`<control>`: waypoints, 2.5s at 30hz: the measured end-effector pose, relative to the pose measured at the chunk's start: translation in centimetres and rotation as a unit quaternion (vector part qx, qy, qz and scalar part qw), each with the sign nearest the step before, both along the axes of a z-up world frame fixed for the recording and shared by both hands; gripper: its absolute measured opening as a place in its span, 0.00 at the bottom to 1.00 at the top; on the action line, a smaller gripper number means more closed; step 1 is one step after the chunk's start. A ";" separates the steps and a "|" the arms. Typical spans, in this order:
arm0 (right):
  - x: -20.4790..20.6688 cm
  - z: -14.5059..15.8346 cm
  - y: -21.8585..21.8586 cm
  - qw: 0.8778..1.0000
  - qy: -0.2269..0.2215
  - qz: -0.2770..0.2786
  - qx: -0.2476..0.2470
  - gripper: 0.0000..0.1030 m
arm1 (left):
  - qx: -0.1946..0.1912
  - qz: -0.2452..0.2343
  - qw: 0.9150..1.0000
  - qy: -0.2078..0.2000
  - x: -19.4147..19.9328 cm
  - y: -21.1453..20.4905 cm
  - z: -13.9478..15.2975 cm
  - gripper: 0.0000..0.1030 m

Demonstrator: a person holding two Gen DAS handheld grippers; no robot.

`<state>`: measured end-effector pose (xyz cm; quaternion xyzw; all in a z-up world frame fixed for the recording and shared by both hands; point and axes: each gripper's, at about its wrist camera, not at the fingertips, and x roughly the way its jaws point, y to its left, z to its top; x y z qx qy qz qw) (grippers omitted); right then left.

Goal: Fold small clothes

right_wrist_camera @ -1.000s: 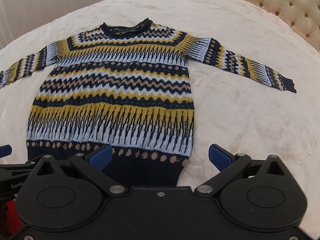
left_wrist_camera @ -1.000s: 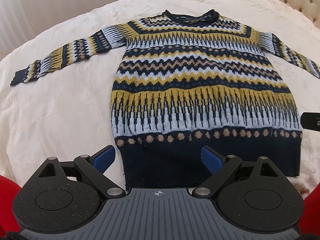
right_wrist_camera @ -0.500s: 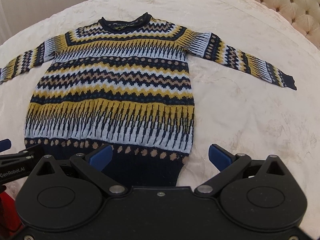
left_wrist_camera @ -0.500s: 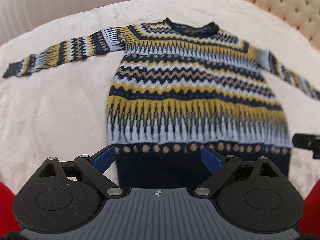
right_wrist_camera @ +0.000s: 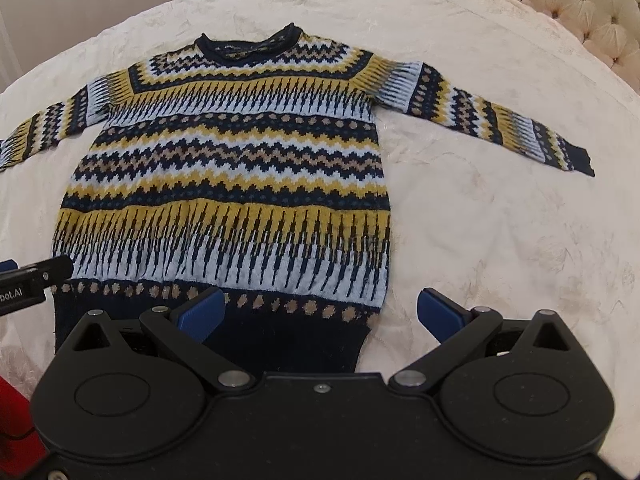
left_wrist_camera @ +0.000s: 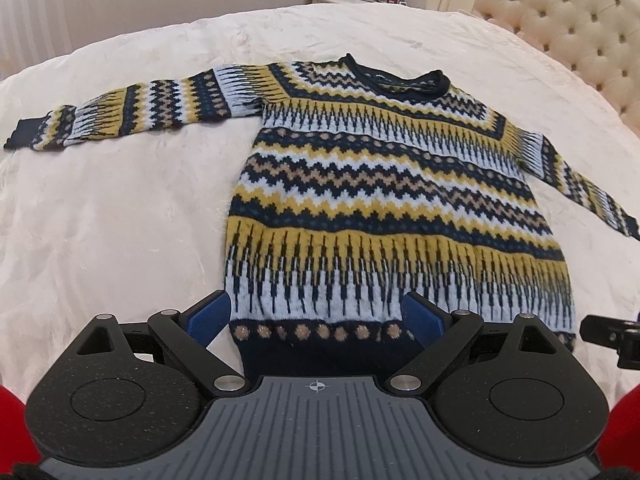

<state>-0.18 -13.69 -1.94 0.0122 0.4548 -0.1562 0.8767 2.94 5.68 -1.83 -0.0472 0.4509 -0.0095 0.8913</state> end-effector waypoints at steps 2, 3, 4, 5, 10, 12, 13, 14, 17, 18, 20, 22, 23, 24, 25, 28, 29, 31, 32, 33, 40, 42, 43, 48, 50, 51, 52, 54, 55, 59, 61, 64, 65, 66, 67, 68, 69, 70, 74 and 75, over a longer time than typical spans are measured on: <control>0.2 0.1 -0.1 1.000 0.001 0.002 0.011 0.99 | 0.002 0.000 1.000 -0.001 0.2 0.2 0.2 0.90; 0.3 0.2 -0.2 1.000 0.001 0.003 0.017 0.99 | 0.004 0.000 1.000 -0.003 0.4 0.3 0.3 0.90; 0.5 0.3 -0.3 1.000 -0.002 0.004 0.025 0.99 | 0.005 0.001 1.000 -0.005 0.5 0.4 0.4 0.90; 0.6 0.4 -0.4 0.999 -0.007 0.005 0.032 0.99 | 0.006 0.002 1.000 -0.006 0.7 0.6 0.5 0.90; 1.7 1.2 -0.4 0.998 -0.046 0.016 0.051 0.99 | 0.017 0.007 1.000 -0.016 1.7 1.3 1.1 0.90; 2.2 1.8 -0.1 0.996 -0.070 0.025 0.044 0.99 | 0.019 0.008 1.000 -0.023 2.2 1.7 1.4 0.90; 2.4 2.2 0.1 0.995 -0.087 0.031 0.041 0.99 | 0.021 0.010 0.999 -0.028 2.5 2.0 1.6 0.90; 2.6 2.7 0.3 0.993 -0.106 0.037 0.037 0.99 | 0.023 0.011 0.999 -0.035 2.8 2.3 1.8 0.90; 3.3 4.7 1.2 0.982 -0.177 0.060 0.020 0.99 | 0.034 0.024 0.997 -0.065 3.8 3.5 2.9 0.90; 3.5 5.4 1.5 0.976 -0.206 0.069 0.012 0.99 | 0.040 0.030 0.996 -0.078 4.2 4.0 3.3 0.90; 3.7 6.7 2.2 0.961 -0.265 0.083 -0.009 0.99 | 0.060 0.041 0.992 -0.108 5.1 5.0 4.2 0.90; 3.9 7.7 3.0 0.940 -0.324 0.097 -0.037 0.99 | 0.081 0.048 0.986 -0.137 6.0 6.3 5.1 0.90; 4.1 7.9 3.3 0.930 -0.348 0.105 -0.050 0.99 | 0.085 0.051 0.984 -0.150 6.3 7.1 5.5 0.90; 4.4 8.0 3.7 0.919 -0.370 0.117 -0.064 0.99 | 0.083 0.054 0.982 -0.163 6.7 7.9 5.8 0.90; 4.7 7.9 4.0 0.909 -0.388 0.131 -0.076 0.99 | 0.074 0.058 0.980 -0.177 7.0 8.9 6.0 0.90; 7.0 7.7 5.0 0.900 -0.391 0.163 -0.101 0.99 | 0.061 0.074 0.976 -0.194 8.5 12.0 6.2 0.90; 7.9 7.6 5.3 0.903 -0.382 0.171 -0.100 0.98 | 0.073 0.082 0.975 -0.192 9.2 13.0 6.1 0.90; 9.6 7.4 5.3 0.907 -0.372 0.186 -0.074 0.95 | 0.101 0.099 0.972 -0.187 10.4 14.4 5.5 0.90; 10.5 7.2 5.2 0.909 -0.365 0.193 -0.054 0.90 | 0.110 0.107 0.971 -0.183 11.1 15.2 5.1 0.89; 11.4 6.9 5.1 0.913 -0.356 0.196 -0.034 0.88 | 0.116 0.117 0.971 -0.176 11.8 16.2 4.6 0.87; 13.6 2.7 4.1 0.925 -0.313 0.199 0.080 0.86 | 0.045 0.192 0.968 -0.156 13.1 22.4 0.8 0.79; 13.8 1.6 3.6 0.931 -0.287 0.200 0.102 0.86 | 0.033 0.213 0.964 -0.158 12.9 23.9 -0.2 0.79; 13.7 1.4 3.3 0.934 -0.277 0.199 0.110 0.86 | 0.026 0.226 0.961 -0.156 12.9 24.7 -0.7 0.79; 13.6 1.9 2.1 0.934 -0.269 0.191 0.138 0.86 | -0.016 0.292 0.945 -0.144 12.8 28.6 -1.7 0.79; 13.6 2.1 1.7 0.933 -0.272 0.187 0.143 0.86 | -0.022 0.314 0.940 -0.135 13.3 29.9 -2.0 0.79; 13.9 1.7 1.8 0.934 -0.270 0.184 0.143 0.86 | -0.027 0.321 0.937 -0.134 13.4 30.7 -2.3 0.79; 14.0 1.7 1.6 0.936 -0.266 0.180 0.147 0.86 | -0.033 0.329 0.934 -0.133 13.5 31.5 -2.4 0.79; 14.7 0.9 1.5 0.938 -0.255 0.174 0.160 0.86 | -0.046 0.343 0.930 -0.126 14.0 32.8 -2.9 0.79; 14.8 0.8 1.5 0.937 -0.250 0.174 0.169 0.86 | -0.061 0.348 0.928 -0.123 14.3 33.5 -3.2 0.77; 14.6 0.9 2.0 0.935 -0.248 0.186 0.170 0.86 | -0.100 0.335 0.930 -0.114 15.9 35.2 -5.1 0.52; 14.6 1.0 2.4 0.936 -0.248 0.195 0.157 0.86 | -0.108 0.318 0.935 -0.114 16.5 35.5 -5.4 0.07; 14.7 0.9 2.6 0.938 -0.243 0.197 0.150 0.86 | -0.113 0.324 0.933 -0.111 16.7 35.5 -4.6 0.04; 14.8 0.9 2.6 0.939 -0.239 0.195 0.152 0.86 | -0.110 0.319 0.934 -0.118 16.7 35.2 -3.9 0.04; 14.9 0.9 2.5 0.940 -0.235 0.192 0.154 0.86 | -0.101 0.313 0.936 -0.124 16.8 34.8 -3.0 0.04; 15.0 0.8 2.3 0.942 -0.230 0.188 0.156 0.86 | -0.093 0.301 0.940 -0.129 17.0 34.4 -2.0 0.04; 15.2 0.8 2.2 0.944 -0.223 0.183 0.158 0.86 | -0.085 0.287 0.945 -0.133 17.1 33.8 -1.1 0.04; 15.3 0.7 2.0 0.946 -0.217 0.179 0.159 0.86 | -0.077 0.272 0.949 -0.141 17.2 33.1 0.4 0.04; 15.3 0.6 1.8 0.948 -0.212 0.175 0.159 0.86 | -0.071 0.258 0.952 -0.150 17.3 32.4 1.7 0.04; 15.2 0.6 0.9 0.957 -0.196 0.151 0.150 0.86 | -0.057 0.198 0.961 -0.185 18.4 29.2 6.6 0.04; 15.1 0.6 0.6 0.960 -0.193 0.143 0.147 0.86 | -0.051 0.180 0.963 -0.192 18.9 28.0 8.0 0.04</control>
